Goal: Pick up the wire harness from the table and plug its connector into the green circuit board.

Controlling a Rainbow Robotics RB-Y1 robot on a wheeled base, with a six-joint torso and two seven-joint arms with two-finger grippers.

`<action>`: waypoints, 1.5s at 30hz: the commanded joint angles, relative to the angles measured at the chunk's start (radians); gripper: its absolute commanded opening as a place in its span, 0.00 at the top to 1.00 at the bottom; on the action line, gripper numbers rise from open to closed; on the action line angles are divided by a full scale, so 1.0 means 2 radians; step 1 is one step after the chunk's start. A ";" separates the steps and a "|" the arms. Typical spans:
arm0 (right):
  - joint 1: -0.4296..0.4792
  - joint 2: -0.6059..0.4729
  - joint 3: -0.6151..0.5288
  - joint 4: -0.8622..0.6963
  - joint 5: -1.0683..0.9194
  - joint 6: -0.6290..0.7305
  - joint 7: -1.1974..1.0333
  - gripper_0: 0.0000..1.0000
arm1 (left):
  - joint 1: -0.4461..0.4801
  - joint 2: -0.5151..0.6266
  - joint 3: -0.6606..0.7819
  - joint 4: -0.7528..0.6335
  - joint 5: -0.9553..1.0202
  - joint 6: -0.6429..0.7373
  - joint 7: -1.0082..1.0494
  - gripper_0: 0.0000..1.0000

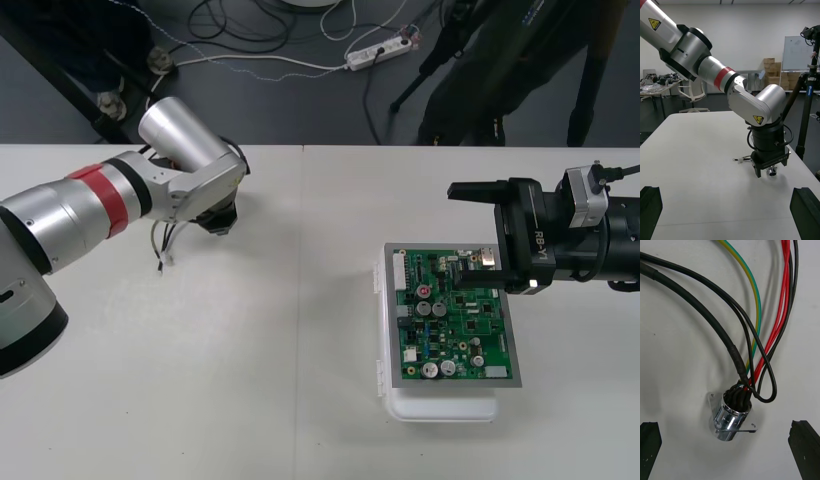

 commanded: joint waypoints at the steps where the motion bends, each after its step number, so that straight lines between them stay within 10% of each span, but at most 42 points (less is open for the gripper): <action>1: -0.016 -0.019 0.001 -0.003 -0.008 -0.002 0.010 0.00 | -0.028 -0.014 -0.003 0.014 -0.009 0.027 -0.088 0.00; 33: -0.016 -0.023 0.000 0.008 -0.014 -0.002 0.021 0.00 | -0.028 -0.026 -0.023 0.050 0.001 0.053 -0.089 0.01; 36: -0.016 -0.023 0.000 0.008 -0.014 -0.002 0.023 0.00 | -0.028 -0.026 -0.023 0.050 0.003 0.053 -0.090 0.42; 38: -0.017 -0.023 0.000 0.009 -0.015 -0.002 0.024 0.00 | -0.028 -0.028 -0.024 0.050 0.007 0.053 -0.090 0.94; 45: -0.016 -0.023 0.000 0.010 -0.014 -0.002 0.025 0.00 | -0.028 -0.032 -0.047 0.050 0.010 0.059 -0.086 1.00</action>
